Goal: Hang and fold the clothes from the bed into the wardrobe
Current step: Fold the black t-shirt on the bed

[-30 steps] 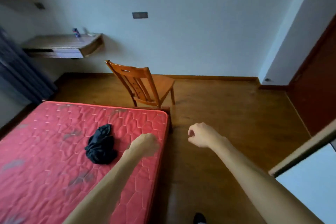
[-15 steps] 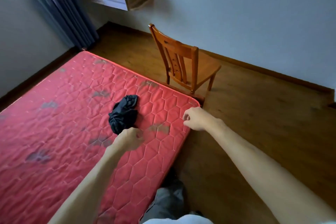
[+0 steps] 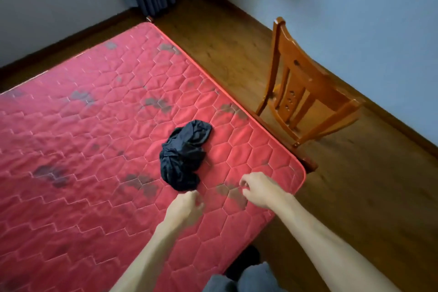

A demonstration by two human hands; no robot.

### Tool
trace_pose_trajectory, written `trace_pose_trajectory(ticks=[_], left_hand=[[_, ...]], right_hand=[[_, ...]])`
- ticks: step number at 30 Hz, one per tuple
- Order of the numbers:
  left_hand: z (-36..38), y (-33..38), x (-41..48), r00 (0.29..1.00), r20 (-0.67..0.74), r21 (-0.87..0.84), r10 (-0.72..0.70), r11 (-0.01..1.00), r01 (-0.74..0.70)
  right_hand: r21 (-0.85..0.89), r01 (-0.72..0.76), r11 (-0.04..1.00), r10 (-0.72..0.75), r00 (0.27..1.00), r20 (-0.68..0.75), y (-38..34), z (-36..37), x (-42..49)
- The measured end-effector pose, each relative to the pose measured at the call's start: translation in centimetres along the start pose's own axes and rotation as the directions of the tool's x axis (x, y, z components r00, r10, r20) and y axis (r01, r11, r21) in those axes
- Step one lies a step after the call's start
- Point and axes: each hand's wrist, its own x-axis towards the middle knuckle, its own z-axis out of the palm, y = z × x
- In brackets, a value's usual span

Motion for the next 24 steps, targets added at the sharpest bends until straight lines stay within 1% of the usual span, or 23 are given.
trace_pose_trajectory(ticks=[3, 6, 9, 10, 12, 13, 15, 16, 18, 19, 20, 22, 24], left_hand=[[1.5, -2.3, 5.0, 0.996, -0.039, -0.162, -0.085, 0.984, 0.077], [3.4, -4.7, 11.0, 0.968, -0.142, -0.282, -0.205, 0.946, 0.159], [5.0, -7.1, 17.9, 0.898, -0.272, -0.349, -0.346, 0.905, 0.243], [5.4, -8.0, 20.2, 0.864, -0.316, -0.369, -0.393, 0.889, 0.269], [6.1, -9.6, 24.3, 0.807, -0.36, -0.412, -0.468, 0.856, 0.313], [6.7, -10.6, 26.0, 0.791, -0.363, -0.424, -0.493, 0.843, 0.331], [8.2, -12.6, 28.6, 0.786, -0.37, -0.403, -0.496, 0.848, 0.345], [8.9, -13.4, 29.3, 0.781, -0.389, -0.407, -0.488, 0.852, 0.33], [9.7, -14.4, 29.6, 0.763, -0.439, -0.474, -0.474, 0.844, 0.252], [9.9, -14.6, 29.3, 0.761, -0.452, -0.515, -0.465, 0.832, 0.203], [10.0, -14.6, 28.7, 0.778, -0.45, -0.547, -0.438, 0.824, 0.148], [9.6, -14.1, 26.9, 0.861, -0.392, -0.581, -0.323, 0.813, 0.041], [8.9, -13.7, 24.6, 0.933, -0.277, -0.659, -0.229, 0.752, -0.011]], right_hand=[[-0.036, 0.07, 0.997, -0.069, 0.997, 0.043, -0.7, 1.4, 7.4], [-0.053, 0.152, 0.987, -0.15, 0.988, 0.046, -1.4, 3.9, 15.7], [-0.027, 0.234, 0.972, -0.234, 0.972, 0.007, -2.7, 7.2, 24.4], [-0.016, 0.257, 0.966, -0.257, 0.966, 0.009, -3.4, 8.5, 27.0], [-0.012, 0.31, 0.951, -0.309, 0.95, 0.032, -4.5, 10.8, 31.4], [-0.009, 0.334, 0.942, -0.334, 0.942, 0.042, -5.0, 12.0, 33.0], [-0.003, 0.369, 0.929, -0.369, 0.928, 0.055, -5.7, 14.0, 35.1], [-0.006, 0.381, 0.924, -0.38, 0.922, 0.069, -6.0, 15.0, 35.6], [-0.008, 0.382, 0.924, -0.38, 0.92, 0.101, -6.3, 16.5, 35.8], [0.01, 0.366, 0.93, -0.365, 0.924, 0.115, -6.5, 17.1, 35.5], [0.043, 0.345, 0.938, -0.348, 0.928, 0.133, -6.6, 17.5, 35.0], [0.083, 0.314, 0.946, -0.323, 0.936, 0.143, -6.9, 17.8, 33.7], [0.143, 0.281, 0.949, -0.297, 0.949, 0.104, -6.9, 17.3, 32.1]])
